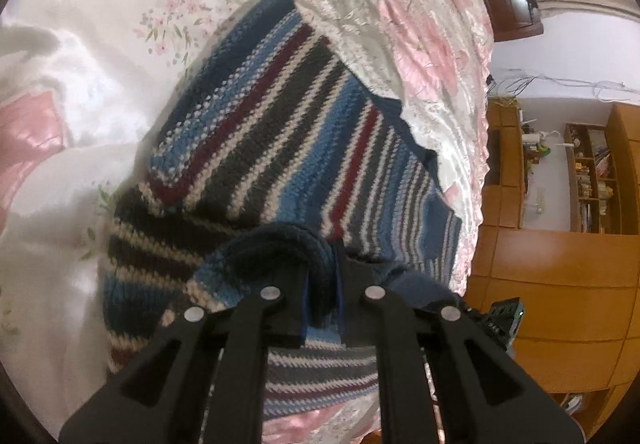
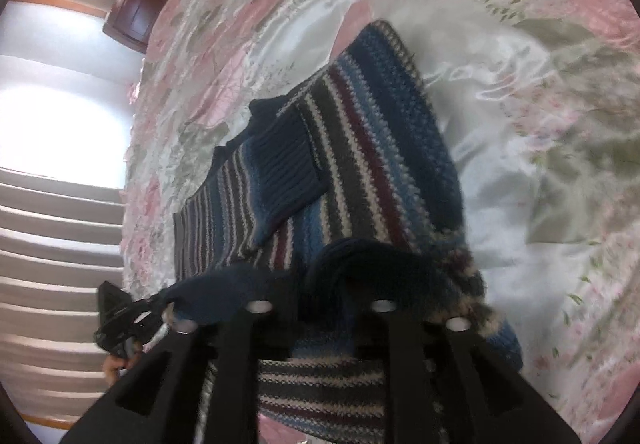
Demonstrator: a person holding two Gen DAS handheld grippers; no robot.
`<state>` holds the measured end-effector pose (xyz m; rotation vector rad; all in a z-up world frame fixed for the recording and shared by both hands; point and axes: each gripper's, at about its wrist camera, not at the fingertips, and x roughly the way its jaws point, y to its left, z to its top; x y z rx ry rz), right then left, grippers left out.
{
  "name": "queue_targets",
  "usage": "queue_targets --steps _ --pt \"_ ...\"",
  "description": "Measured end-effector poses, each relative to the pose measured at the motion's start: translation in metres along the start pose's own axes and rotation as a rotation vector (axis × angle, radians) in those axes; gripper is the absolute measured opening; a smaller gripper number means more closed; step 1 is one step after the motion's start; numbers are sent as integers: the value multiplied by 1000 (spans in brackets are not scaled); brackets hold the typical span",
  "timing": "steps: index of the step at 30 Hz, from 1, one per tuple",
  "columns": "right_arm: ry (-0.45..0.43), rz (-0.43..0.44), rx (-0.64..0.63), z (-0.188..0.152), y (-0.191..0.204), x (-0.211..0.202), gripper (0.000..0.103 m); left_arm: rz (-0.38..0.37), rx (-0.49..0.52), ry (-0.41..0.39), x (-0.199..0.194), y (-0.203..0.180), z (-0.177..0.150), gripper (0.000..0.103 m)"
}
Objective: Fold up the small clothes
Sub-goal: 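Carry the held hem over the body toward the collar with both grippers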
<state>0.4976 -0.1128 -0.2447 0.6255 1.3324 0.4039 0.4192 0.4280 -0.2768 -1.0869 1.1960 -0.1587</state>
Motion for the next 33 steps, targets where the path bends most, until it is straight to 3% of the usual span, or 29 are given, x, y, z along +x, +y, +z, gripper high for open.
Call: queue_targets --steps 2,4,6,7,9,13,17,24,28,31,33 --pt "-6 21 -12 4 0 -3 52 -3 5 7 4 4 2 15" --pt "-41 55 -34 8 1 -18 62 -24 4 12 2 7 2 20" --pt "-70 93 -87 13 3 -36 62 -49 51 -4 -12 0 3 30" --pt "-77 93 -119 15 5 -42 62 -43 92 -21 -20 -6 4 42" --pt "-77 75 -191 20 7 -52 62 -7 183 -72 -38 -20 6 55" --pt "-11 49 -289 29 9 -42 62 24 389 -48 -49 -43 14 70" --pt "57 49 -348 34 11 -20 62 55 492 41 -30 -46 21 70" --pt "120 32 -390 38 11 10 62 154 538 162 21 -30 30 67" --pt "149 41 -386 35 7 16 60 183 603 196 39 -33 24 23" --pt "154 48 -398 32 7 13 48 180 610 188 38 -30 26 11" --pt "149 43 -411 30 7 10 40 180 618 182 36 -32 25 10"
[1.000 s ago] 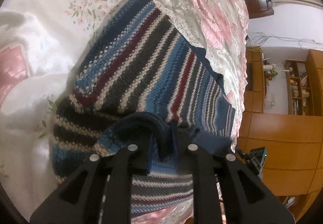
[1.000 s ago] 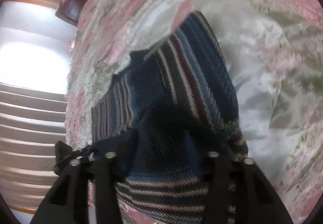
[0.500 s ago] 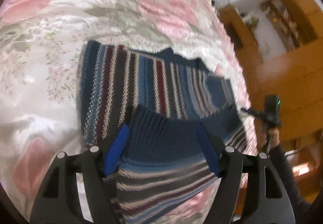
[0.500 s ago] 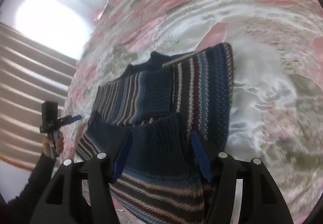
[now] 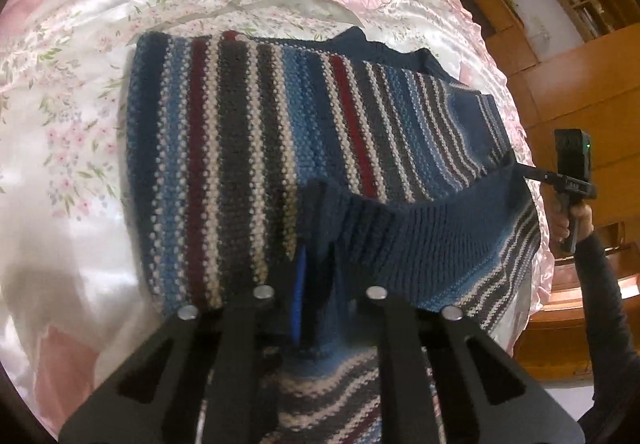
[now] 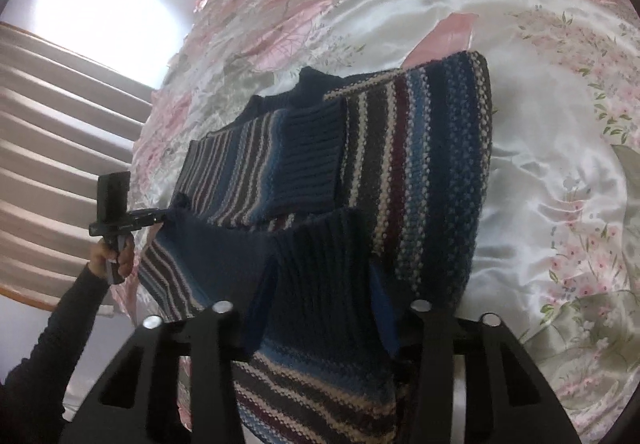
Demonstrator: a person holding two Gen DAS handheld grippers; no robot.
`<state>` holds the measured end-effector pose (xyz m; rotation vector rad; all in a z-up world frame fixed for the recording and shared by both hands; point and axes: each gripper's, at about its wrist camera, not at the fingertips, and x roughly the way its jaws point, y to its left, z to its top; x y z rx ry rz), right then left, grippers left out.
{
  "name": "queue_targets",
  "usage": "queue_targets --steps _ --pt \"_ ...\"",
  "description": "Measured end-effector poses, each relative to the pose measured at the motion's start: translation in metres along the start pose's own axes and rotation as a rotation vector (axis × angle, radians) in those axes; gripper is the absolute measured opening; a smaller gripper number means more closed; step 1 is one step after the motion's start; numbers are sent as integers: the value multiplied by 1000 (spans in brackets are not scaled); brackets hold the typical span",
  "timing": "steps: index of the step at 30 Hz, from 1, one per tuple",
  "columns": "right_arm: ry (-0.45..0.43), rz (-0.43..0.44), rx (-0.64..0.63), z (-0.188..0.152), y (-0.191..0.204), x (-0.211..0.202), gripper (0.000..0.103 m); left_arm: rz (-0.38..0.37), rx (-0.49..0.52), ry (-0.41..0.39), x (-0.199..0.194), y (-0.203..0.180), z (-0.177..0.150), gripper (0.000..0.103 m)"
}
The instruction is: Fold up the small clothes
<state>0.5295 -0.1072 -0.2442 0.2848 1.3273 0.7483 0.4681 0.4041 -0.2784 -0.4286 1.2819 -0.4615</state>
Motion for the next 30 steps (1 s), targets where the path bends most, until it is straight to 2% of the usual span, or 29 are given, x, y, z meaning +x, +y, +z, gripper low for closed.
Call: queue_targets --steps 2,6,8,9,10,12,14,15,16,17,24,30 --pt "-2 -1 -18 -2 2 -4 28 6 24 -1 -2 -4 -2 9" --pt "-7 3 -32 -3 6 -4 27 15 46 -7 -3 -9 -2 10" --pt "0 -11 -32 -2 7 0 37 23 27 -4 0 -6 0 23" --pt "4 -19 -33 -2 9 2 40 16 14 0 3 -4 1 36" --pt "7 -28 -36 -2 10 4 45 12 0 1 4 -3 1 45" --pt "5 -40 -42 -2 11 8 47 3 -6 -8 4 -4 2 48" --pt "2 -46 -41 -2 13 10 43 1 -10 -13 5 -4 2 45" --pt "4 -56 -50 -2 14 12 37 3 -5 -11 6 -4 2 23" --pt "4 -65 -62 -3 16 11 14 12 1 -5 8 -5 1 9" --pt "-1 -72 -74 -3 19 10 9 20 10 -17 6 -6 0 8" --pt "-90 -58 -98 -15 31 -21 9 -39 76 -117 -25 -30 -11 7" --pt "-147 -52 -129 -16 55 -52 9 -60 71 -172 -52 -36 -12 7"
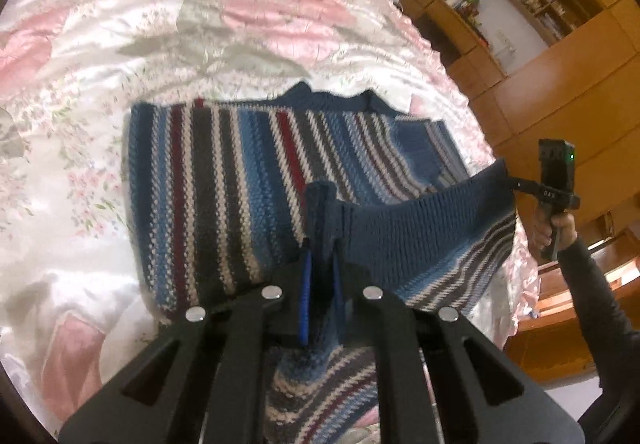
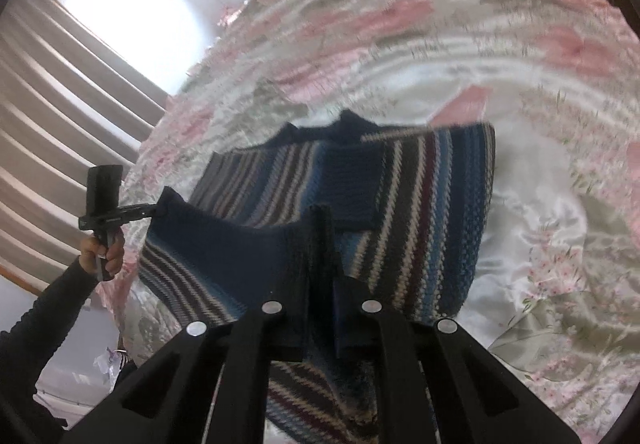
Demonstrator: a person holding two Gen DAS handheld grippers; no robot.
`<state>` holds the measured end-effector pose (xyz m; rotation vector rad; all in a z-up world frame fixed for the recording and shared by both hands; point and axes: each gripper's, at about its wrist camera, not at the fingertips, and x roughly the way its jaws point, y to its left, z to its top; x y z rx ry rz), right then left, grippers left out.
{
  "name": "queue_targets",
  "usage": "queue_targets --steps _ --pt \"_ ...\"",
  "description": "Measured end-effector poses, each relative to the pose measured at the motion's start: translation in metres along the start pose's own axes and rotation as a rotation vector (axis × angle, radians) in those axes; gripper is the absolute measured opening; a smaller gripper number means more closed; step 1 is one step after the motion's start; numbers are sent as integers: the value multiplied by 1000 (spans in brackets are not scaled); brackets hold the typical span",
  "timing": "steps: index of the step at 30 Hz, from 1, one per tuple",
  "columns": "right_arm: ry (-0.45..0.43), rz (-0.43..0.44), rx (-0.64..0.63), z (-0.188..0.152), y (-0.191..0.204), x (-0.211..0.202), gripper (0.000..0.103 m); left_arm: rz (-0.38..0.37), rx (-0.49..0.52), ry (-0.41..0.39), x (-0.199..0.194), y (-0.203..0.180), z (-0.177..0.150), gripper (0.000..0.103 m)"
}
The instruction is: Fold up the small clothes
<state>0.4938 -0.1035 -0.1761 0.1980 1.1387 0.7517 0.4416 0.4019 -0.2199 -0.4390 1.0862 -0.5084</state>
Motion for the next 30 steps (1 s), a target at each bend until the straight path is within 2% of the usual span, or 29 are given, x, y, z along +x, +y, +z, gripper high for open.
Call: queue_targets --steps 6,14,19,23,25,30 --pt "-53 -25 -32 19 20 -22 8 15 9 -58 -23 -9 16 7" --pt "-108 -107 4 70 19 -15 8 59 -49 -124 -35 -4 69 7" --pt "-80 -187 67 98 -2 12 8 97 -98 -112 -14 9 102 7" --pt "-18 -249 99 103 -19 47 8 178 -137 -35 27 27 110 7" --pt "-3 -270 105 101 -27 60 8 202 -138 -22 39 33 109 7" --pt "-38 -278 97 109 -29 61 8 193 -154 -51 39 42 114 7"
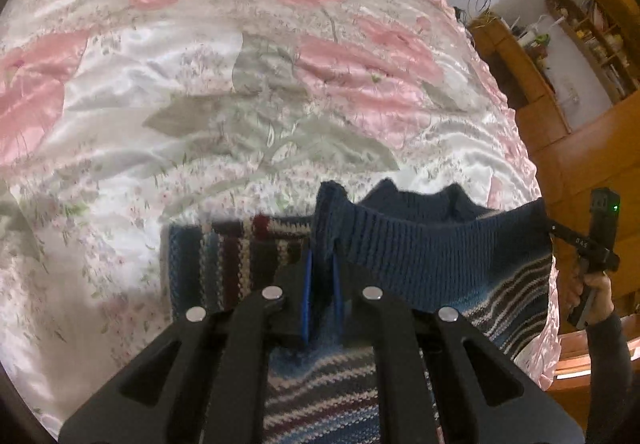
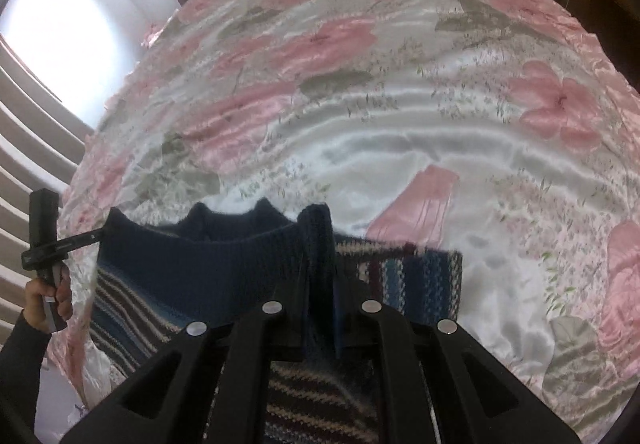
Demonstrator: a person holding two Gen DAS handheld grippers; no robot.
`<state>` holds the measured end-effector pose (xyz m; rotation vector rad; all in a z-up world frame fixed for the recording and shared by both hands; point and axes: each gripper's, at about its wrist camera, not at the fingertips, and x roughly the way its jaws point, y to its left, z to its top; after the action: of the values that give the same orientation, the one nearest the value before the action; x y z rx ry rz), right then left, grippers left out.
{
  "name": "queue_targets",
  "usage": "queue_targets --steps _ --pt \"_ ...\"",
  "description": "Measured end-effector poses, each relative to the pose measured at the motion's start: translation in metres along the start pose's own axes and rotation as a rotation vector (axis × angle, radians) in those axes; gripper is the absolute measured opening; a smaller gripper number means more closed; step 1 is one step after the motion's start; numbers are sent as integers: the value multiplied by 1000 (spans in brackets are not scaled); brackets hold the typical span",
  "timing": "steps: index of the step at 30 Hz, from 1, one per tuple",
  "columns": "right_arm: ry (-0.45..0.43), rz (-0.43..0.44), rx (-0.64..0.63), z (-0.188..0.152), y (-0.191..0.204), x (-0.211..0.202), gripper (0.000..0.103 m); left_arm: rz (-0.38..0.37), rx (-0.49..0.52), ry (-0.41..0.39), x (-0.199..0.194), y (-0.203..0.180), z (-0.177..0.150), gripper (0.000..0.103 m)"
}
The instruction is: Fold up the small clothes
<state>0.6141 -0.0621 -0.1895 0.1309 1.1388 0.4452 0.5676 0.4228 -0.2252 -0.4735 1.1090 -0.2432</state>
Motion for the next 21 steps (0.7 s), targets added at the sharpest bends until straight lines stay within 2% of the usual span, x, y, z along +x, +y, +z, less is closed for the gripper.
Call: queue_targets --steps 4,6,9,11,13,17,21 --pt "-42 -4 1 14 0 -11 8 -9 6 -52 -20 -3 20 7" --pt "-48 -9 12 22 -2 -8 8 12 10 -58 -23 -5 29 7" --pt "-13 -34 21 26 -2 9 8 58 13 -23 -8 -7 35 7" --pt "33 -69 25 22 -5 27 8 94 -9 22 14 -1 32 7" --pt "54 -101 23 17 -7 41 8 98 -48 42 30 8 26 7" --pt "27 -106 28 22 -10 40 8 99 -82 33 39 17 27 7" --pt "-14 -97 36 38 -9 34 8 101 -72 -8 29 10 48 7"
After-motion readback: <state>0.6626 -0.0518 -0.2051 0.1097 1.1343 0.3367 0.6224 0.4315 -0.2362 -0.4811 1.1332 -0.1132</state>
